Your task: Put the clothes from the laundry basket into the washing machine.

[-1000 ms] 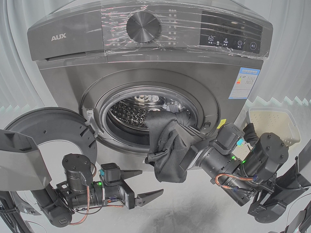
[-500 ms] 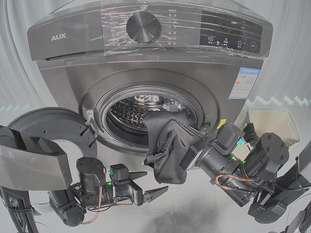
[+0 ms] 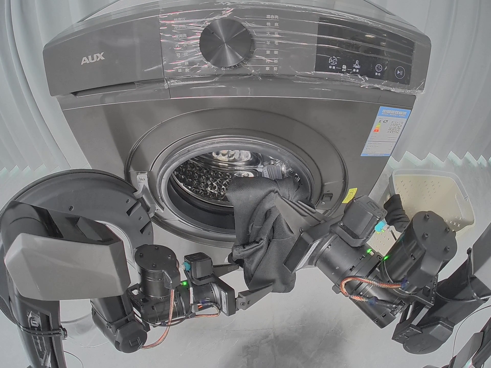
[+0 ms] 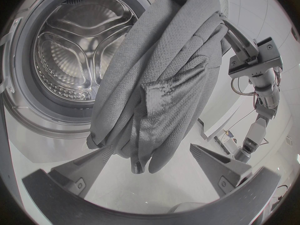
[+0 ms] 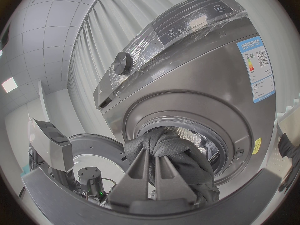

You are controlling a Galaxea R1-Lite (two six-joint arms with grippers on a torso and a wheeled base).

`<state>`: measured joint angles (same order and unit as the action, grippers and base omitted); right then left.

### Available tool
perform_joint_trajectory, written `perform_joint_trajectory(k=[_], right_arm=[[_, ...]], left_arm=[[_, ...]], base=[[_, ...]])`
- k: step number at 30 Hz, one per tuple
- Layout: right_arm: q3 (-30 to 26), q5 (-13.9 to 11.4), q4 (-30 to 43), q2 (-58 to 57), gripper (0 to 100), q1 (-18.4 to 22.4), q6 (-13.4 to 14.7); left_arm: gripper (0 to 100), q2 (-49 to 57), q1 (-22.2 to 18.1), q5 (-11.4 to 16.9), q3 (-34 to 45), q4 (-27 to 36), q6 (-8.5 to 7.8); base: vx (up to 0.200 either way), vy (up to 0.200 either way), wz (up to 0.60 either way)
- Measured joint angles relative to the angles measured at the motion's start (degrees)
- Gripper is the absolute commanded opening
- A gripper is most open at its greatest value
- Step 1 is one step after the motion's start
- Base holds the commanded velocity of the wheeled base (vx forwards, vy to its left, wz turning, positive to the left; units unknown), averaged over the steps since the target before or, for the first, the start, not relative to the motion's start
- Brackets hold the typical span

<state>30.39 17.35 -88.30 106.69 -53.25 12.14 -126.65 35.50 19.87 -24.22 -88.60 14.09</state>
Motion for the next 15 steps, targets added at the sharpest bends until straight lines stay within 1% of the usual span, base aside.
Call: perform_joint_trajectory(k=[6,15], right_arm=[[0.3,0.0,0.0,0.1,0,0.1,0.0],[0.4,0.0,0.0,0.2,0,0.4,0.0]], left_arm=[[100,-0.7,1.6,0.0,-0.8,-0.1,0.3],[100,-1.1,2.9,0.0,-1.5,0.0,0.16]], base=[[0.0,0.0,0.0],[0.0,0.0,0.0]])
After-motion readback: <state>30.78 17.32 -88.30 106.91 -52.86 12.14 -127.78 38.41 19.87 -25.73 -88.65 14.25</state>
